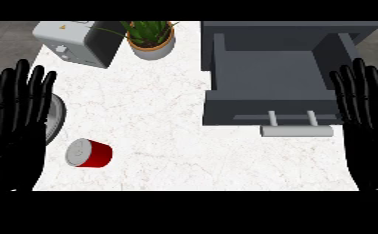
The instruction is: Pick up the can, place it into the drawer and close the drawer
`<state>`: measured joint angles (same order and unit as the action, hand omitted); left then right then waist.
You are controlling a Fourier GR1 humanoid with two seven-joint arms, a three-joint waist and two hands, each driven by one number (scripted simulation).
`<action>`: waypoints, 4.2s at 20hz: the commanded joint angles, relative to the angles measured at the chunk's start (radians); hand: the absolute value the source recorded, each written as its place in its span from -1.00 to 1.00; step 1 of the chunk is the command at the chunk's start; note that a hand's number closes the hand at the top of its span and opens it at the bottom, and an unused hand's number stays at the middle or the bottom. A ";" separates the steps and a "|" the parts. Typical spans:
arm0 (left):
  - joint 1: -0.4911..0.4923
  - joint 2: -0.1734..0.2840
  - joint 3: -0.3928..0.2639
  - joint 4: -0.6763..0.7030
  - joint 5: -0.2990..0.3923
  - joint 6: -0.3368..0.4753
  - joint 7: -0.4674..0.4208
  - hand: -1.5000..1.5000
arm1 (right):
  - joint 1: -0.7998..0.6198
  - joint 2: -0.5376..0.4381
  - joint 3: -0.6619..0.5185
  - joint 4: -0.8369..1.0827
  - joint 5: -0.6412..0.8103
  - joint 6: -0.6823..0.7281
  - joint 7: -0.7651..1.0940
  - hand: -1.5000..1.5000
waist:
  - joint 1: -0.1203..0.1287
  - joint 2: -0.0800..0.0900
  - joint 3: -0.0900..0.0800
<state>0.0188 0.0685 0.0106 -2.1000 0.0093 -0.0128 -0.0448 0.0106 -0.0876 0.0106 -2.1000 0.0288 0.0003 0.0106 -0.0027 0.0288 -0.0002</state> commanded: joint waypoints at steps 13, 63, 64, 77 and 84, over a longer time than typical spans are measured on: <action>0.277 0.125 -0.039 -0.208 0.154 -0.163 0.324 -1.00 | 0.111 -0.009 -0.090 0.030 -0.055 -0.007 0.160 -1.00 | 0.003 -0.030 0.001; 0.216 0.028 0.209 0.464 -0.026 -0.323 -0.148 -1.00 | 0.285 0.037 -0.219 0.006 -0.089 0.189 0.024 -1.00 | 0.000 -0.029 0.000; 0.201 0.070 0.260 0.530 0.006 -0.355 -0.201 -1.00 | 0.191 0.045 -0.183 0.028 -0.047 0.137 0.074 -1.00 | 0.003 -0.029 0.000; 0.216 0.100 0.267 0.689 -0.058 -0.395 -0.331 -1.00 | 0.211 0.046 -0.238 0.070 -0.084 0.187 0.019 -1.00 | 0.002 -0.029 0.000; 0.100 0.099 0.283 0.835 -0.070 -0.342 -0.354 -1.00 | 0.230 0.049 -0.250 0.049 -0.078 0.196 0.021 -1.00 | 0.000 -0.029 0.000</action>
<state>0.1750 0.1628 0.2860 -1.3413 -0.0551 -0.3727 -0.3968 0.2303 -0.0377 -0.2223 -2.0590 -0.0381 0.1828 0.0475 -0.0013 -0.0005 -0.0002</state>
